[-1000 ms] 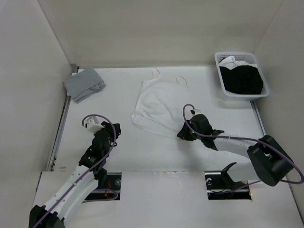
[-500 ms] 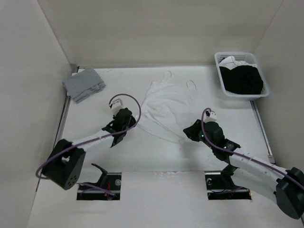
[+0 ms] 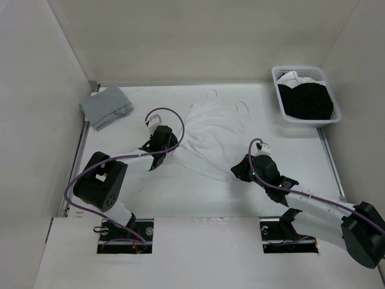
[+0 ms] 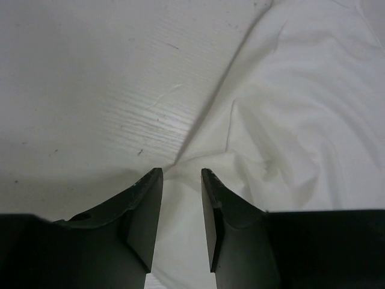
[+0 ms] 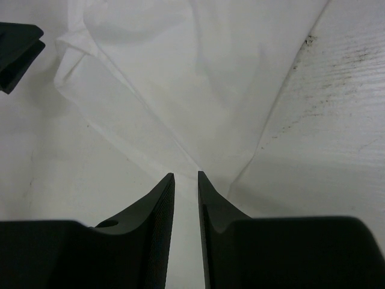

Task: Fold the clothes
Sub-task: Flatten the tank top out

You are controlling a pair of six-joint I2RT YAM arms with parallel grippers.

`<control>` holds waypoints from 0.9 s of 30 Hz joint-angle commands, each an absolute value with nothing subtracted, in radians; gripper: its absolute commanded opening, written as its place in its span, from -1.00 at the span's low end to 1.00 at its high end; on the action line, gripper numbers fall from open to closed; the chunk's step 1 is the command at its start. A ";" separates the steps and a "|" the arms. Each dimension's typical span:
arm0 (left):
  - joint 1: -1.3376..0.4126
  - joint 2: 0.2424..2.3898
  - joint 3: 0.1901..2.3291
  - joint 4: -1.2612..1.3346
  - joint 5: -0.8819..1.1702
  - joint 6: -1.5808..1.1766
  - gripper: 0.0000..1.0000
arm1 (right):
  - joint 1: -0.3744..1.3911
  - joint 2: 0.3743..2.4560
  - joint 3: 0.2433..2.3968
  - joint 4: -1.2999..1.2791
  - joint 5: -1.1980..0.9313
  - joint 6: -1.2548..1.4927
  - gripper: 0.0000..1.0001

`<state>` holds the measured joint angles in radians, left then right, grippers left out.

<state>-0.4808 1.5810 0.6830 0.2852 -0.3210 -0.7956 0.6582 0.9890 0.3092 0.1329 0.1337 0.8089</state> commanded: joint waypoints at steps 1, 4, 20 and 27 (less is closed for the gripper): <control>-0.487 1.612 0.739 0.345 -0.296 -0.792 -0.39 | 0.670 0.992 0.296 0.213 0.132 0.816 -0.46; -0.487 1.628 0.739 0.330 -0.288 -0.811 -0.39 | 0.670 0.979 0.288 0.212 0.130 0.816 -0.36; -0.484 1.675 0.769 0.290 -0.279 -0.813 -0.58 | 0.670 0.973 0.287 0.212 0.138 0.824 -0.25; -0.472 1.576 0.709 0.290 -0.282 -0.833 -0.88 | 0.670 0.974 0.284 0.204 0.155 0.839 -0.08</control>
<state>-0.4786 1.6745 0.7303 0.2695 -0.2810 -0.8188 0.6624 0.9821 0.2905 0.1509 0.1333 0.8215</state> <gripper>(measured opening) 0.064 0.449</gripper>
